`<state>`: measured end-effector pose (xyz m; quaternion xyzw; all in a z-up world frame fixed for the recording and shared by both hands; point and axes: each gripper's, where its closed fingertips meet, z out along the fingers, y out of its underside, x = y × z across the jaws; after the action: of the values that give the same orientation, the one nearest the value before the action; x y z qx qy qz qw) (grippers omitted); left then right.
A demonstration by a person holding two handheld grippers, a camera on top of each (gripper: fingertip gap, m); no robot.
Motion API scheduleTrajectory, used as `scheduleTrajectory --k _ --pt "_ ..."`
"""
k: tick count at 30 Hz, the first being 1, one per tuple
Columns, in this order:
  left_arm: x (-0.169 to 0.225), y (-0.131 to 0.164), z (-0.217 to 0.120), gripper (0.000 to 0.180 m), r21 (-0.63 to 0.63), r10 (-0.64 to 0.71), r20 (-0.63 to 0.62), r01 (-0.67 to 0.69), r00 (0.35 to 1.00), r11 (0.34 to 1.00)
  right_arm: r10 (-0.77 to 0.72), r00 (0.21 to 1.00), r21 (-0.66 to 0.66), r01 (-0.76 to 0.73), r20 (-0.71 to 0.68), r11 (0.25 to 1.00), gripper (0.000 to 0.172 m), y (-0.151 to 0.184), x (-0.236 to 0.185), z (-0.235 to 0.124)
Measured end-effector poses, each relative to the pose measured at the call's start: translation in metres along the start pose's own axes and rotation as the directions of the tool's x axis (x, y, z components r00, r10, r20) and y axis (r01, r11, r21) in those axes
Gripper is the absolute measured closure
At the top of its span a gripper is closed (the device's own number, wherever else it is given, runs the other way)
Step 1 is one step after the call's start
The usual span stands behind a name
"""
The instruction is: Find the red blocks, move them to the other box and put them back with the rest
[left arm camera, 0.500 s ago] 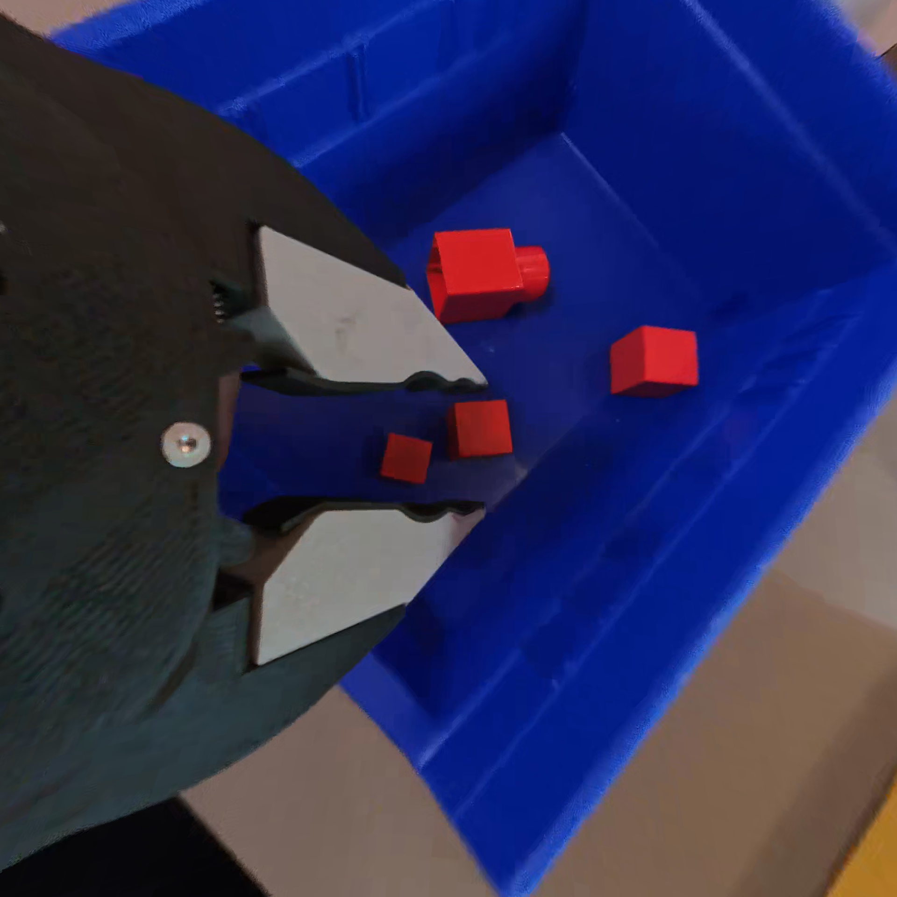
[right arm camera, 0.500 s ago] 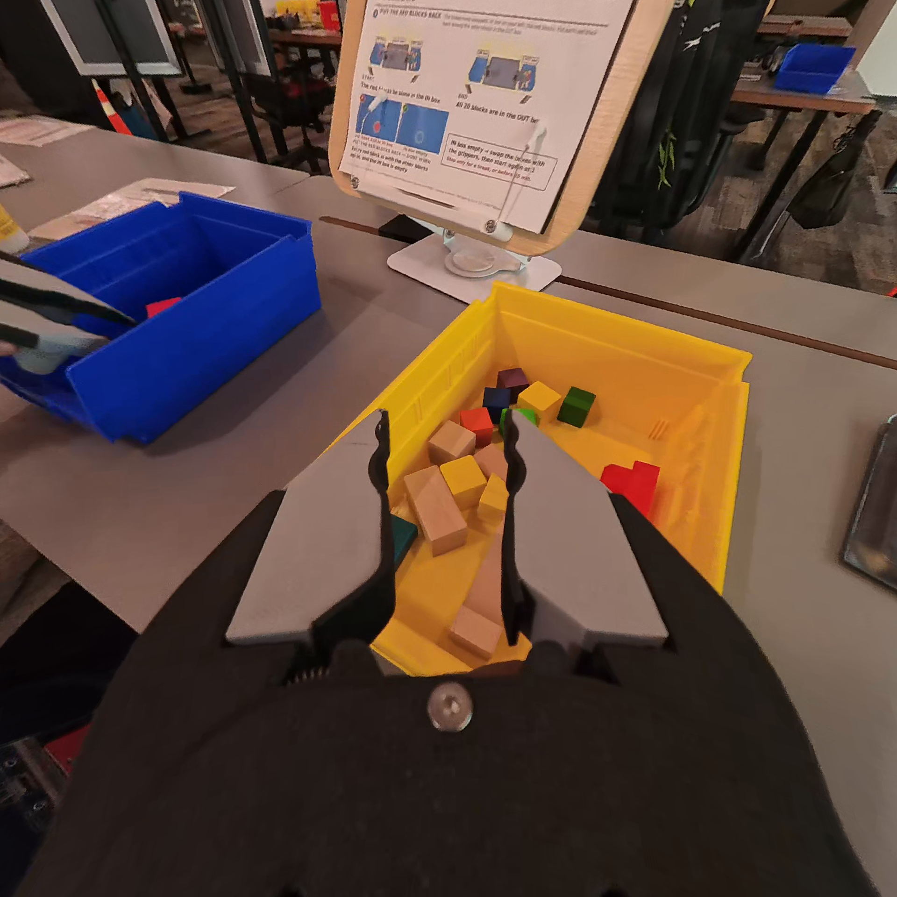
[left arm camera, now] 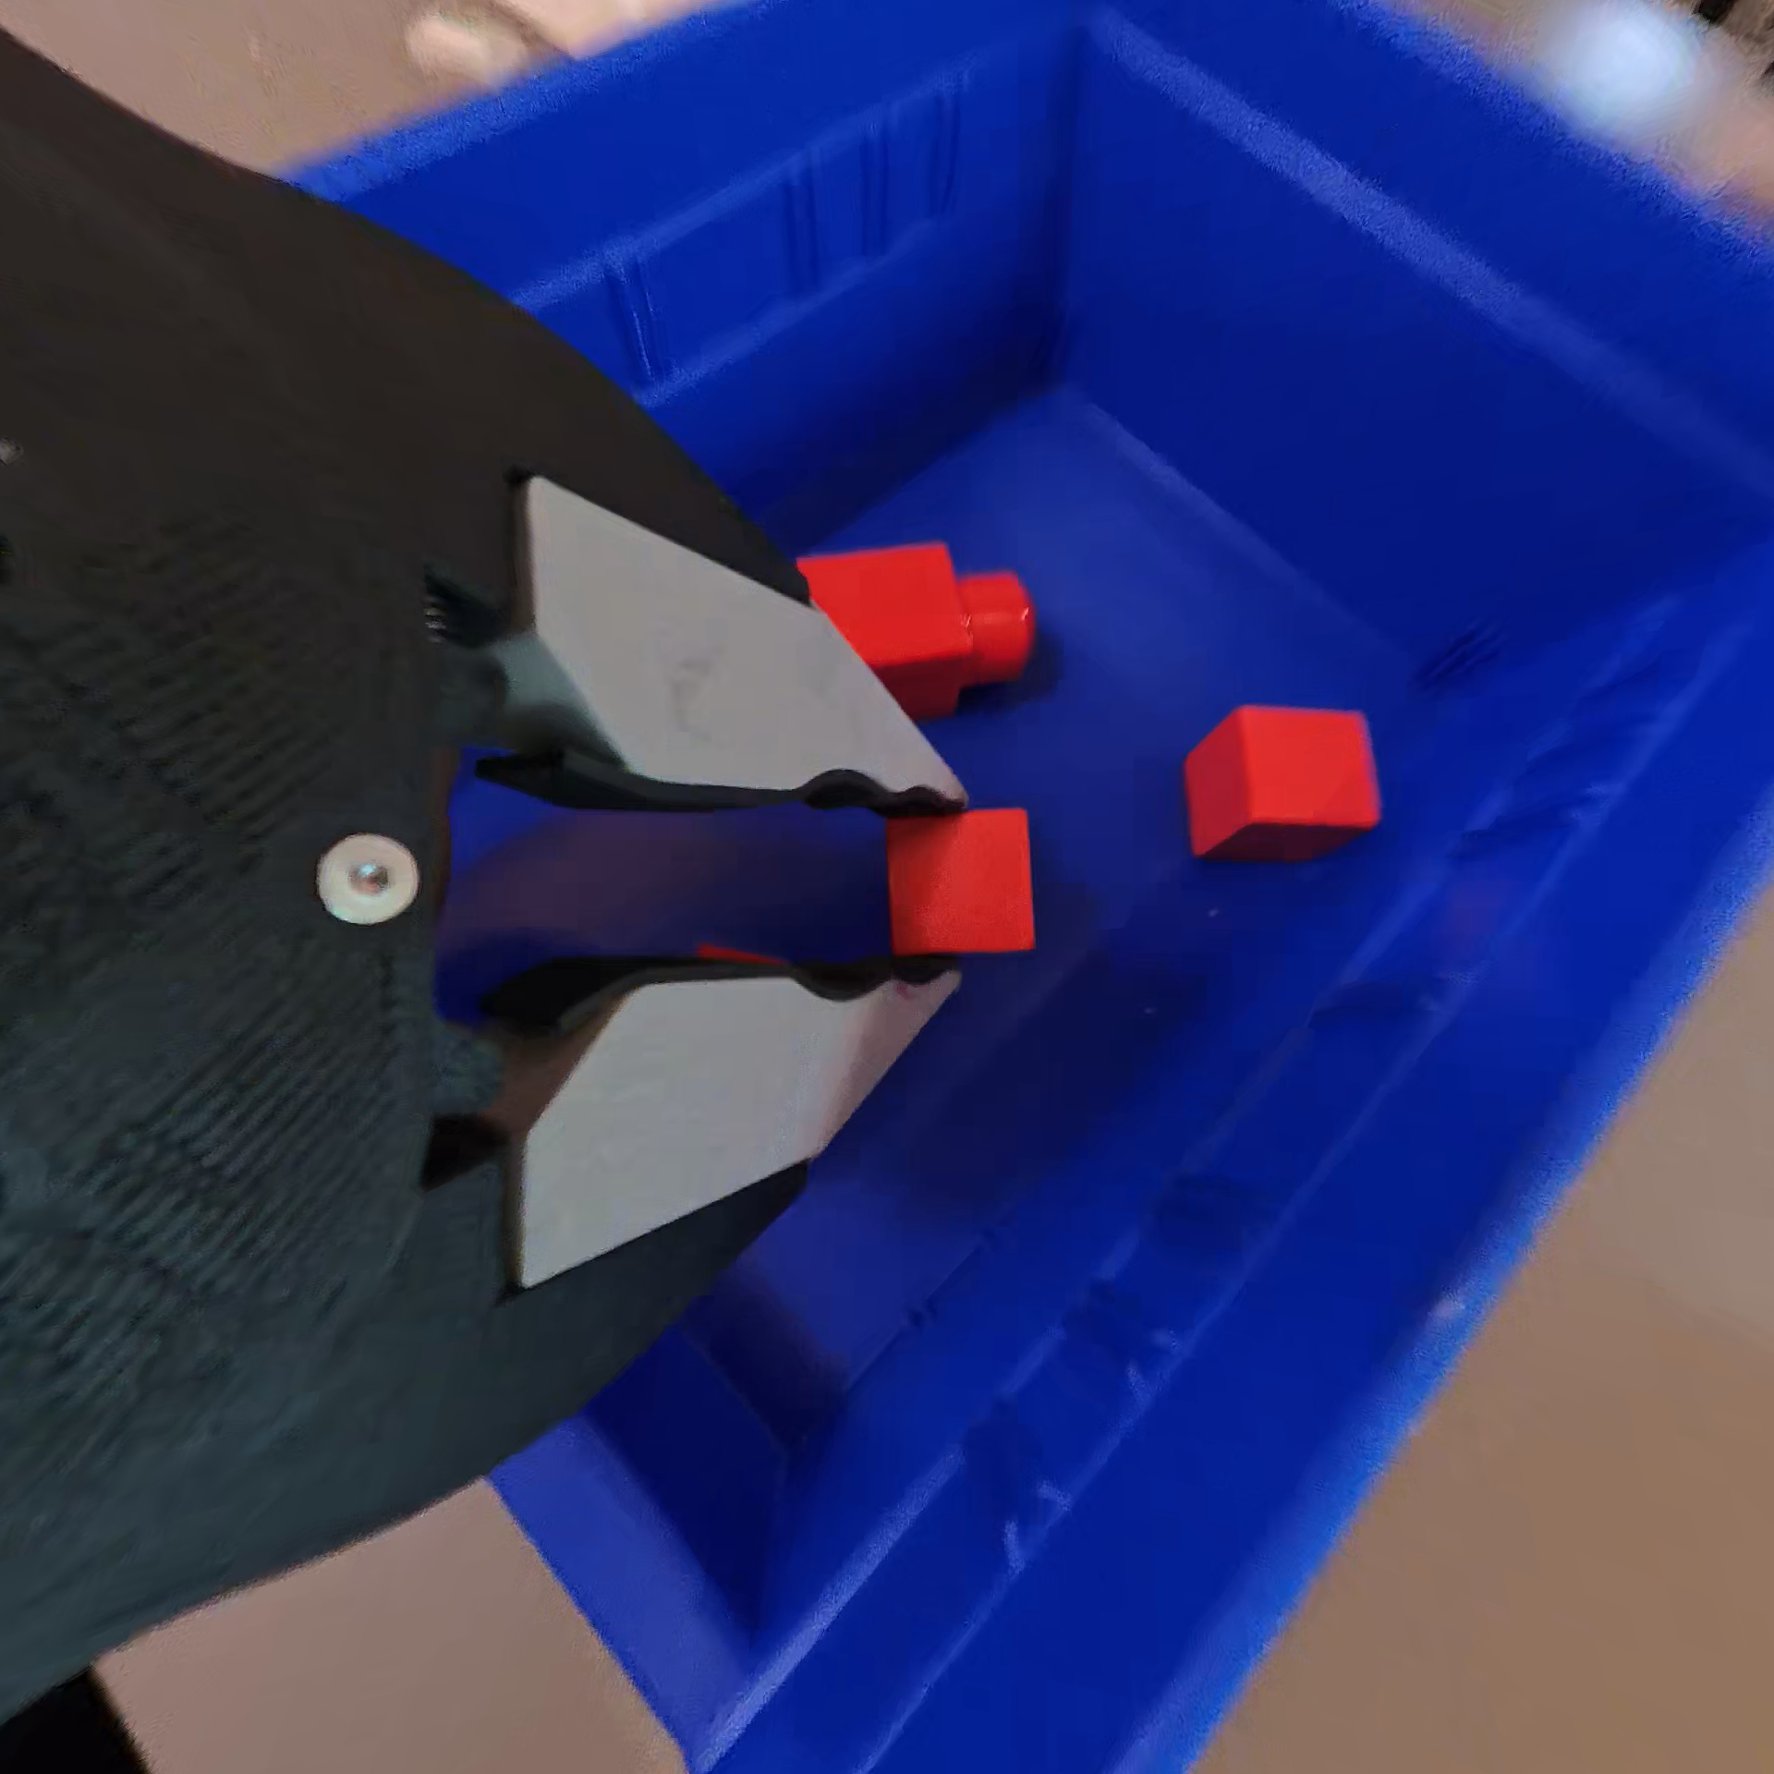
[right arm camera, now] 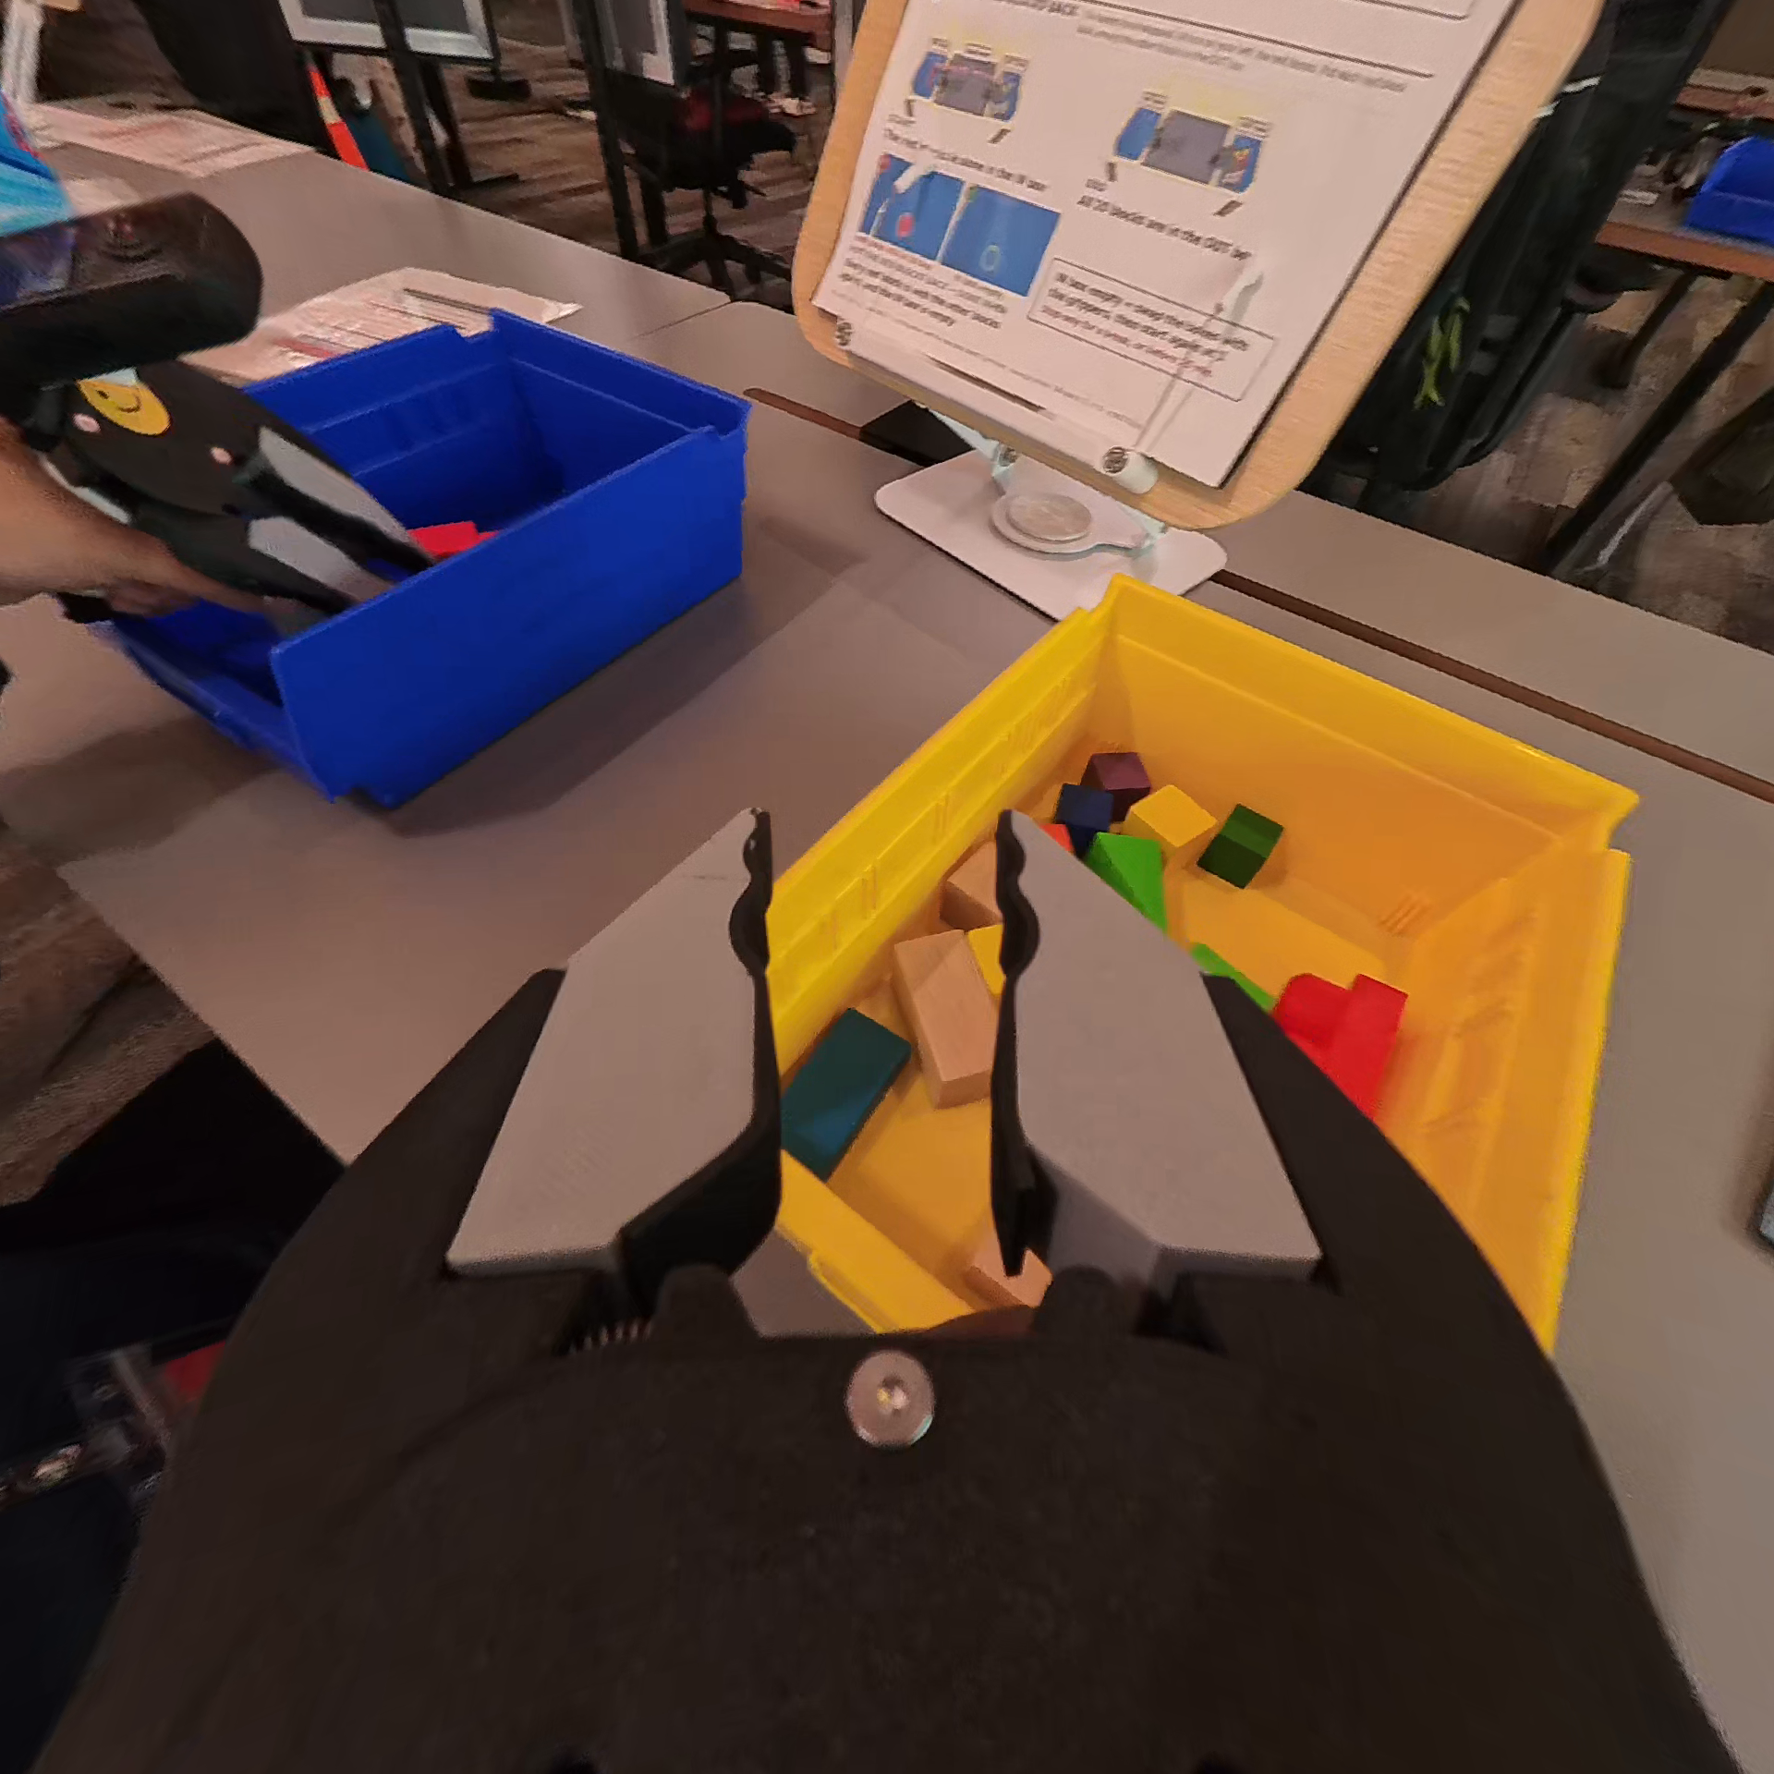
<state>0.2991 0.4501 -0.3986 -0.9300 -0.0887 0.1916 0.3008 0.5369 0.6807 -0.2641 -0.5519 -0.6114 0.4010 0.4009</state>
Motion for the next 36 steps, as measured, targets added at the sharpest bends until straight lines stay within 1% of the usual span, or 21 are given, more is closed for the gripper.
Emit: scheduleTrajectory --k 1,3,5,7,8,10,13,14,18,19,21,23,24,25,26,27,28,30,32,34,36 --pt "-0.003 -0.008 -0.011 0.154 0.064 0.04 0.054 -0.044 0.998 0.997 0.008 0.999 0.002 -0.008 0.04 1.0 0.128 -0.001 -0.008 0.001" --pt "-0.002 -0.027 -0.038 0.154 0.189 0.114 0.18 -0.148 0.977 0.971 0.027 0.988 0.013 -0.029 0.152 0.999 0.126 -0.005 -0.032 0.004" --pt "0.018 -0.054 -0.069 0.154 0.316 0.229 0.271 -0.311 0.935 0.896 0.034 0.964 0.017 -0.04 0.263 0.999 0.125 -0.009 -0.059 0.006" --pt "0.046 -0.081 -0.104 0.154 0.4 0.335 0.389 -0.485 0.858 0.778 0.034 0.929 0.027 -0.048 0.369 0.998 0.123 -0.014 -0.089 0.007" --pt "0.064 -0.093 -0.12 0.153 0.448 0.346 0.426 -0.528 0.836 0.722 0.035 0.905 0.033 -0.054 0.424 0.998 0.123 -0.017 -0.105 0.007" --pt "0.109 -0.108 -0.143 0.154 0.519 0.428 0.47 -0.634 0.772 0.573 0.042 0.864 0.028 -0.065 0.501 0.998 0.12 -0.02 -0.132 0.008" --pt "0.147 -0.118 -0.152 0.155 0.476 0.501 0.56 -0.751 0.66 0.458 0.054 0.837 0.043 -0.092 0.544 0.995 0.115 -0.025 -0.156 0.013" --pt "0.157 -0.121 -0.154 0.155 0.485 0.504 0.578 -0.767 0.641 0.42 0.063 0.833 0.041 -0.102 0.55 0.994 0.115 -0.024 -0.161 0.016" --pt "0.193 -0.122 -0.151 0.154 0.522 0.56 0.568 -0.79 0.604 0.322 0.136 0.807 -0.003 -0.163 0.575 0.987 0.116 -0.016 -0.17 0.032" --pt "0.194 -0.123 -0.148 0.155 0.512 0.556 0.573 -0.793 0.602 0.331 0.153 0.785 -0.029 -0.17 0.6 0.985 0.117 -0.013 -0.173 0.034" --pt "0.194 -0.123 -0.142 0.155 0.512 0.564 0.547 -0.78 0.618 0.358 0.169 0.739 -0.067 -0.167 0.652 0.984 0.145 -0.007 -0.179 0.032" --pt "0.193 -0.125 -0.141 0.155 0.554 0.546 0.511 -0.74 0.664 0.382 0.156 0.746 -0.07 -0.146 0.647 0.987 0.146 -0.006 -0.176 0.031" --pt "0.19 -0.124 -0.141 0.156 0.558 0.543 0.498 -0.729 0.677 0.397 0.142 0.766 -0.06 -0.134 0.627 0.989 0.146 -0.007 -0.172 0.031" --pt "0.185 -0.123 -0.141 0.168 0.563 0.533 0.488 -0.716 0.691 0.414 0.121 0.803 -0.041 -0.12 0.584 0.992 0.146 -0.008 -0.162 0.032" --pt "0.177 -0.123 -0.145 0.177 0.586 0.506 0.474 -0.687 0.721 0.43 0.097 0.85 -0.013 -0.105 0.518 0.994 0.146 -0.01 -0.147 0.033" --pt "0.168 -0.122 -0.149 0.18 0.613 0.481 0.438 -0.644 0.759 0.458 0.075 0.895 0.015 -0.091 0.44 0.996 0.146 -0.013 -0.128 0.033" --pt "0.154 -0.121 -0.151 0.18 0.633 0.442 0.391 -0.585 0.807 0.508 0.059 0.934 0.04 -0.078 0.352 0.996 0.146 -0.016 -0.105 0.031" --pt "0.117 -0.112 -0.149 0.18 0.619 0.34 0.294 -0.449 0.893 0.644 0.033 0.99 0.064 -0.043 0.141 0.997 0.146 -0.015 -0.051 0.025" --pt "0.075 -0.096 -0.143 0.18 0.577 0.208 0.235 -0.308 0.95 0.756 0.04 0.998 0.014 -0.04 -0.044 0.999 0.146 0.001 0.002 0.019" --pt "0.042 -0.073 -0.134 0.174 0.516 0.101 0.177 -0.18 0.979 0.838 0.08 0.987 -0.103 -0.094 -0.137 0.99 0.143 0.031 0.039 0.019" --pt "0.029 -0.046 -0.118 0.161 0.421 0.061 0.08 -0.089 0.995 0.903 0.076 0.962 -0.186 -0.128 -0.263 0.974 0.115 0.055 0.074 0.017"
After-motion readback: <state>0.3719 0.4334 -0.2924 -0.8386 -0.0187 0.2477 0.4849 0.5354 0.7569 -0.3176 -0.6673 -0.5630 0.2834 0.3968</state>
